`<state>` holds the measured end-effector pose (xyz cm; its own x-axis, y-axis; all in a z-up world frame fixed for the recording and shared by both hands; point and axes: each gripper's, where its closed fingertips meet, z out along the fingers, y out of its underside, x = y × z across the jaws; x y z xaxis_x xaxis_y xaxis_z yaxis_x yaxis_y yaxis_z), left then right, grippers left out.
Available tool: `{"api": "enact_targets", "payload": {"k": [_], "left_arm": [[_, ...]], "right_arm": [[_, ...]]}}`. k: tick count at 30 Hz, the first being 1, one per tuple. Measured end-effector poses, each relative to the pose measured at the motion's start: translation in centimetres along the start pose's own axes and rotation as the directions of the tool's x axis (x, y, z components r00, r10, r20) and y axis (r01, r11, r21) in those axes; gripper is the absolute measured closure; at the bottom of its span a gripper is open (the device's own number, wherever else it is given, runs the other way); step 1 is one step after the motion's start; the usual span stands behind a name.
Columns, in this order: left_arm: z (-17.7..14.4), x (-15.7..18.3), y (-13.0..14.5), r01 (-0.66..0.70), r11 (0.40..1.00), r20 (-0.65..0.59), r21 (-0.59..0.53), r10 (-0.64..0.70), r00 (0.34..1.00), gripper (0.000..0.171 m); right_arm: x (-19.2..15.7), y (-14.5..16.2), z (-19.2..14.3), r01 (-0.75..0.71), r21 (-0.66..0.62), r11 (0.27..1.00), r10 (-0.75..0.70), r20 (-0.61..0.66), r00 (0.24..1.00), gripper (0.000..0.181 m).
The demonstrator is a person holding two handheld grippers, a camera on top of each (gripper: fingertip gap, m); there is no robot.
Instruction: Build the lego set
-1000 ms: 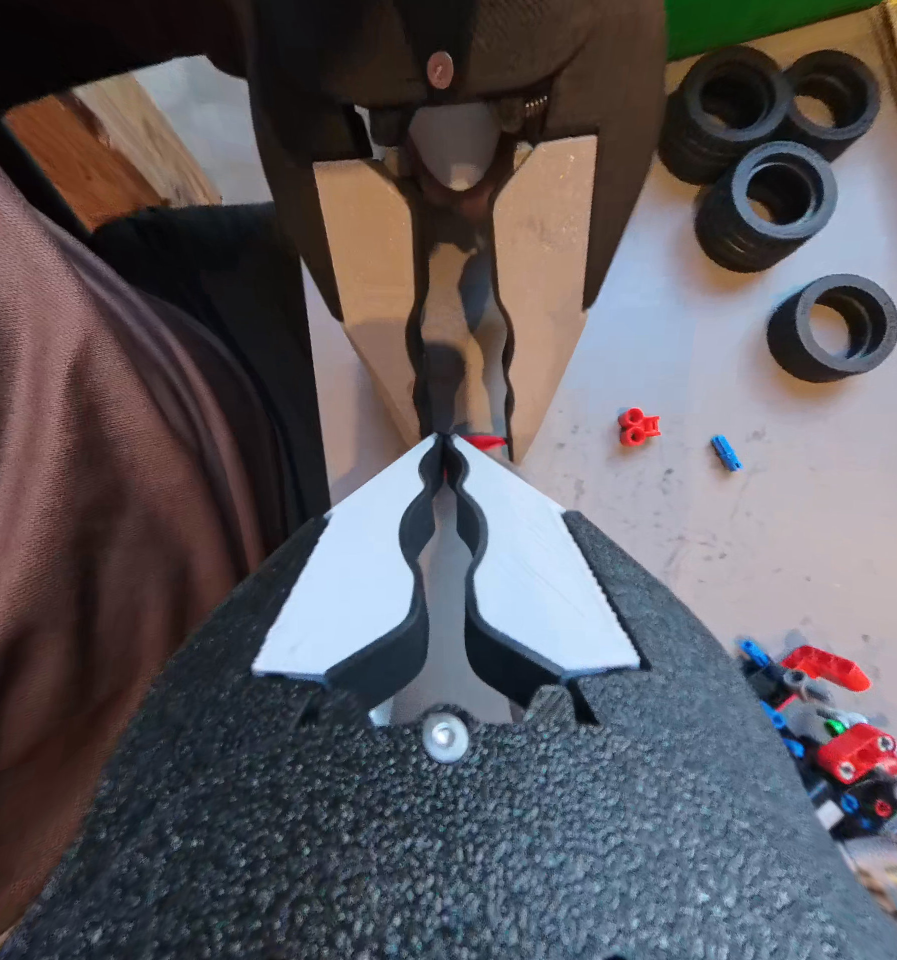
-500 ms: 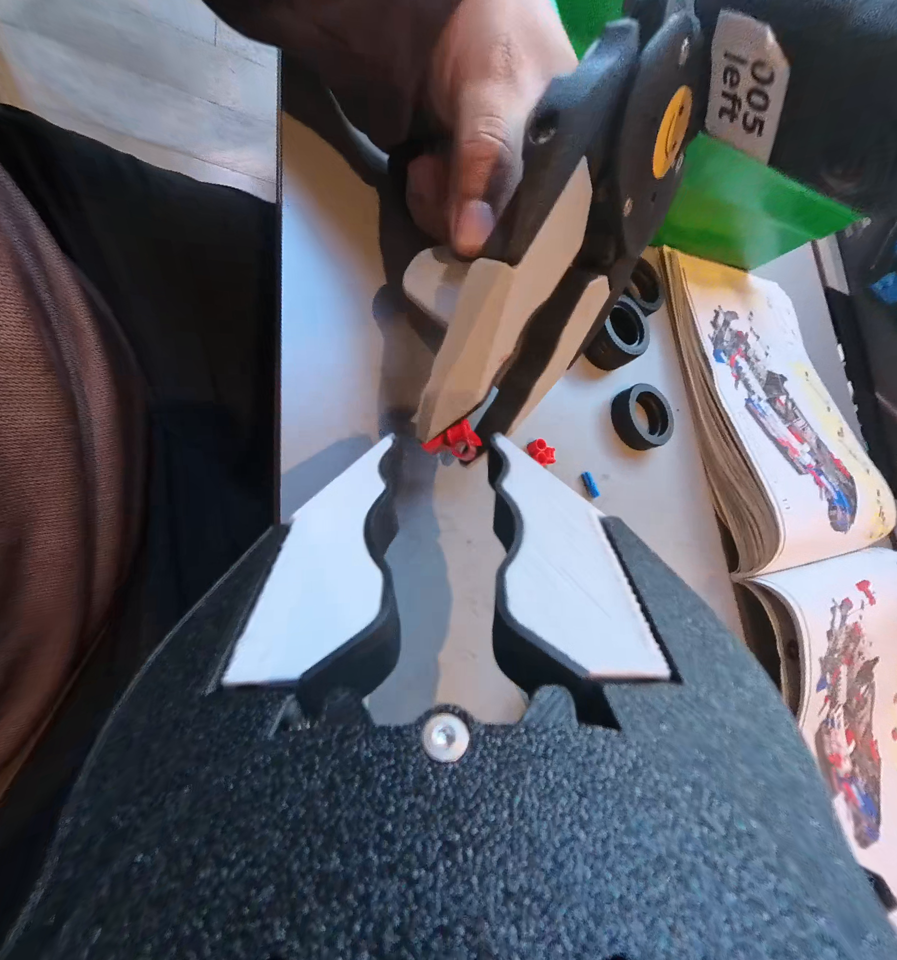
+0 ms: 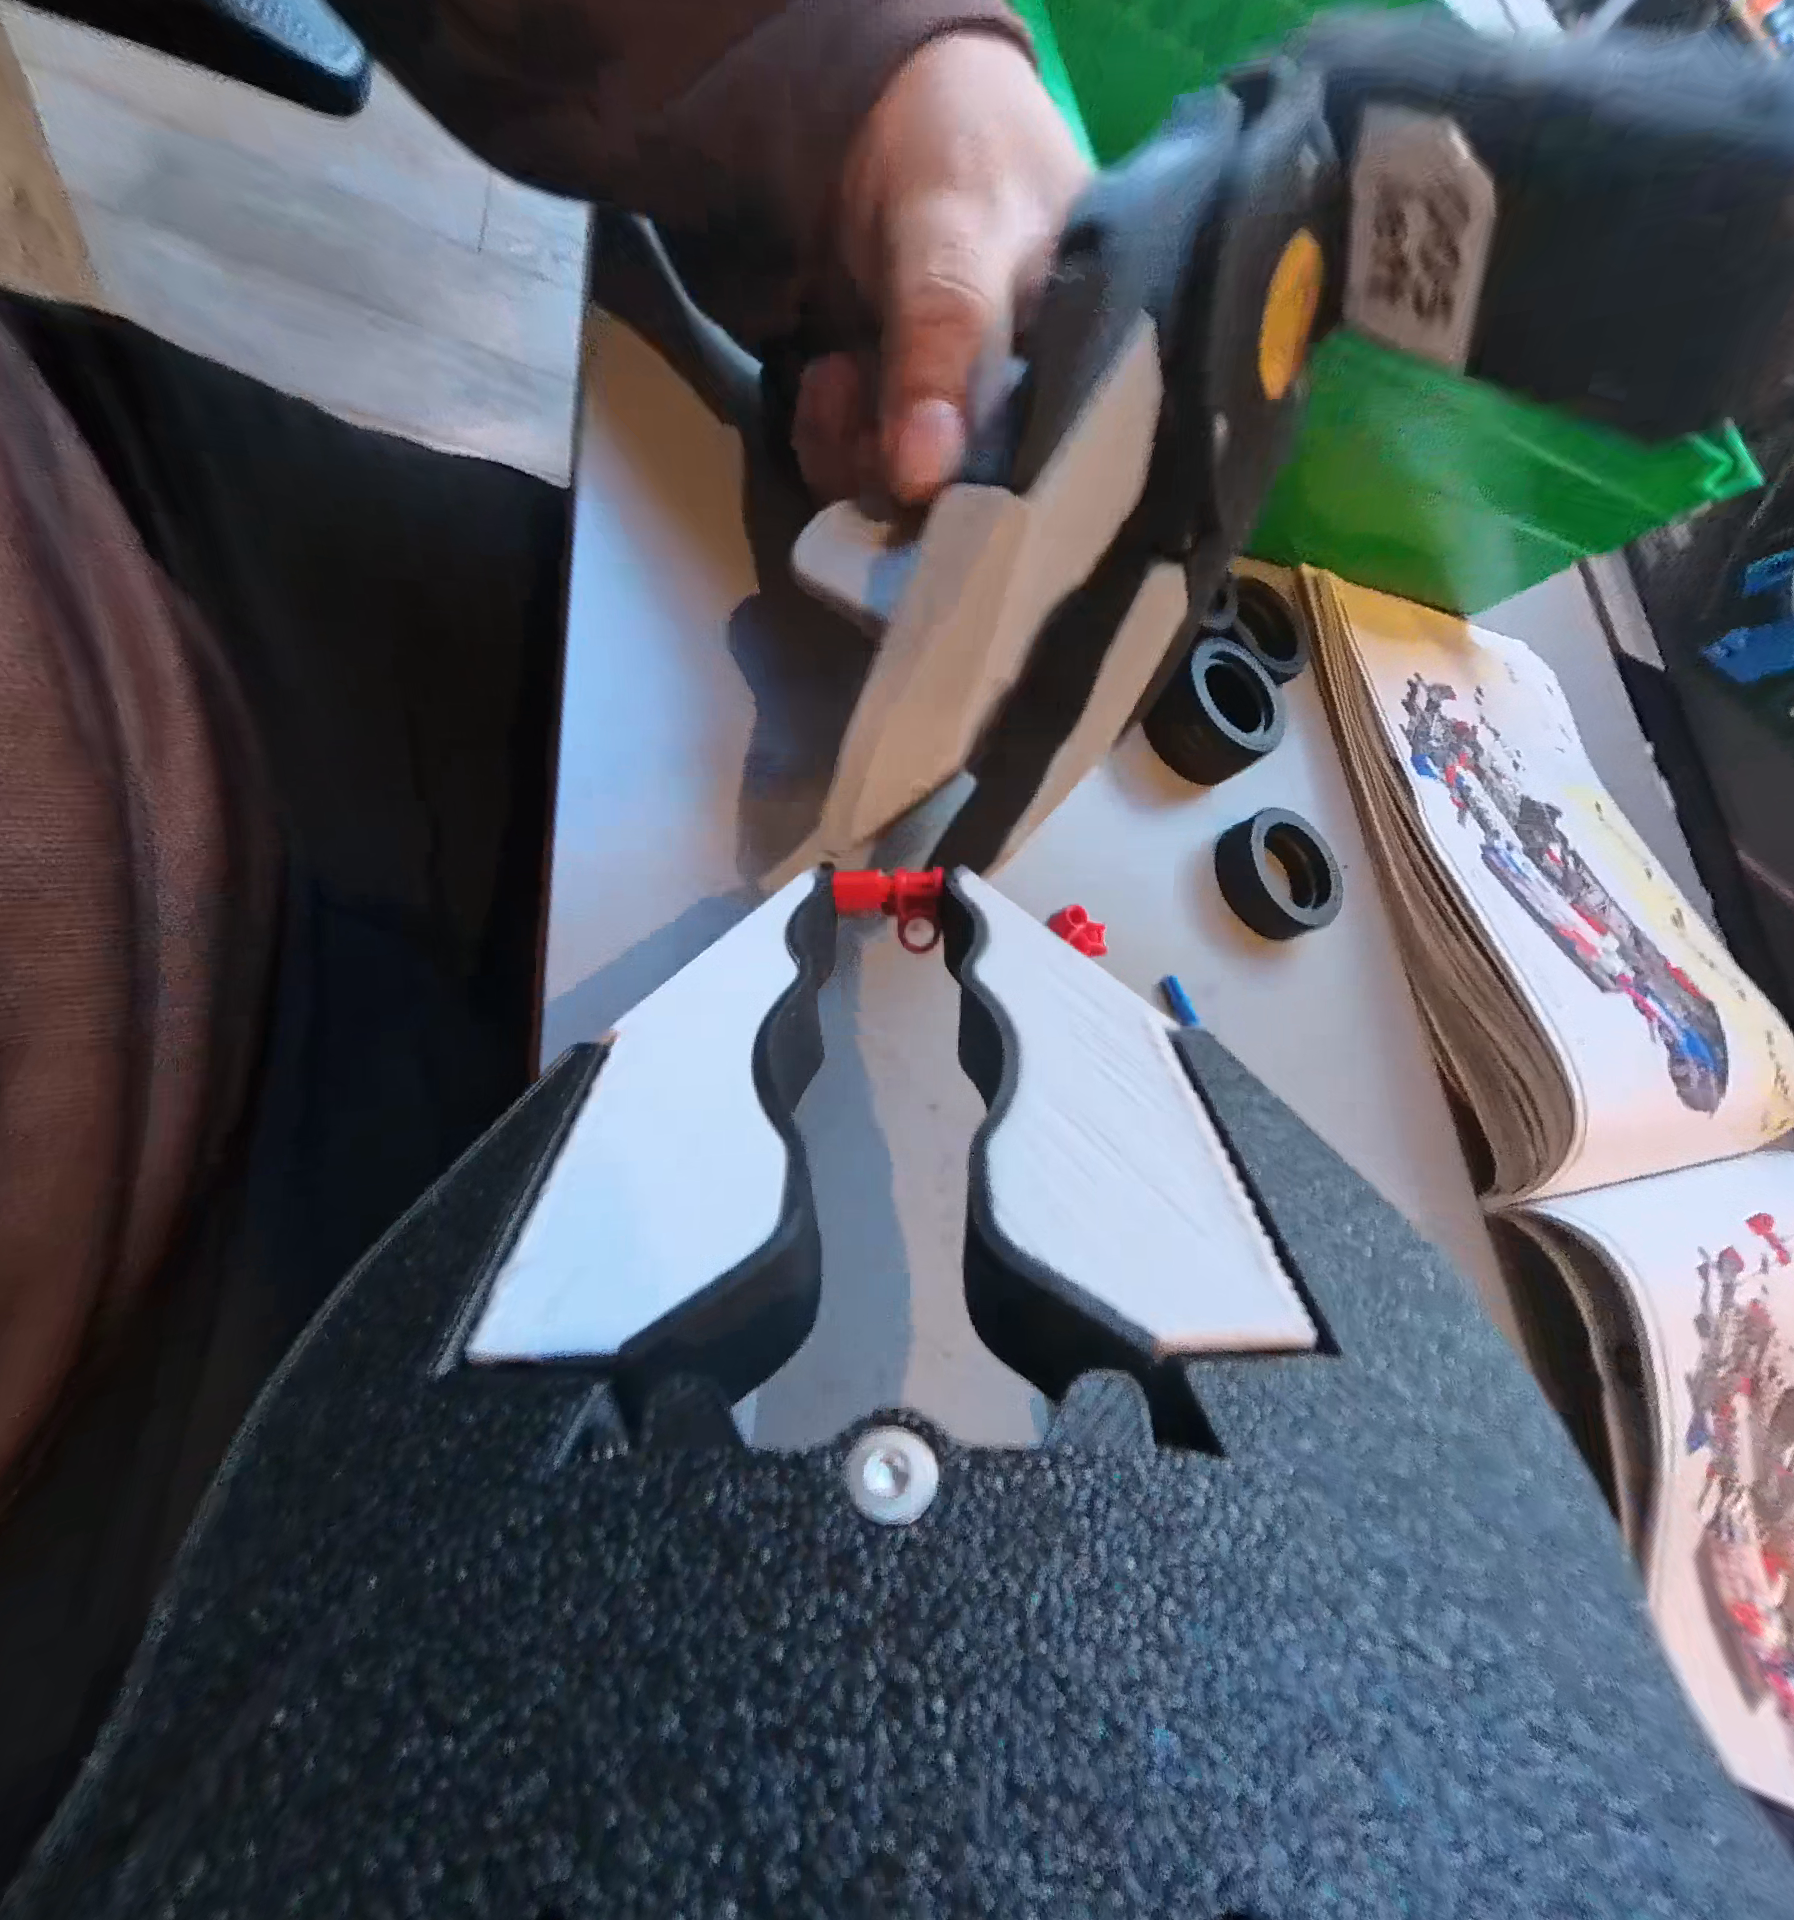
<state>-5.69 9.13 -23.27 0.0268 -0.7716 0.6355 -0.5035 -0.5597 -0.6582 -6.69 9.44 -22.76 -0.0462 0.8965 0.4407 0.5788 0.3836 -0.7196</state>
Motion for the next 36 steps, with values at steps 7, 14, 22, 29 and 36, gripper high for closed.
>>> {"api": "enact_targets", "payload": {"k": [7, 14, 22, 29, 36], "left_arm": [[-0.8, -1.4, -0.5, -0.497, 0.860, 0.425, -0.115, 0.495, 0.758, 0.113], [0.0, -1.0, -2.4, -0.619, 0.776, 0.519, -0.121, 0.581, 0.627, 0.108], [0.8, -1.3, -1.5, -0.669, 0.718, 0.478, -0.190, 0.663, 0.576, 0.134], [1.4, -3.2, 0.3, -0.640, 0.659, 0.462, -0.394, 0.745, 0.482, 0.137], [1.5, -3.1, 0.4, -0.643, 0.654, 0.459, -0.398, 0.749, 0.478, 0.139]], "right_arm": [[1.8, -0.6, -0.8, -0.219, 0.109, 0.970, 0.215, 0.046, 0.975, 0.162], [1.6, -0.4, -0.5, -0.247, 0.092, 0.965, 0.242, 0.063, 0.968, 0.162], [1.1, 0.5, 0.4, -0.233, 0.045, 0.971, 0.230, 0.069, 0.971, 0.162], [0.2, 2.4, 1.8, -0.143, -0.089, 0.986, 0.148, 0.049, 0.988, 0.164], [-0.1, 2.4, 1.8, -0.147, -0.100, 0.984, 0.154, 0.070, 0.986, 0.164]]}}
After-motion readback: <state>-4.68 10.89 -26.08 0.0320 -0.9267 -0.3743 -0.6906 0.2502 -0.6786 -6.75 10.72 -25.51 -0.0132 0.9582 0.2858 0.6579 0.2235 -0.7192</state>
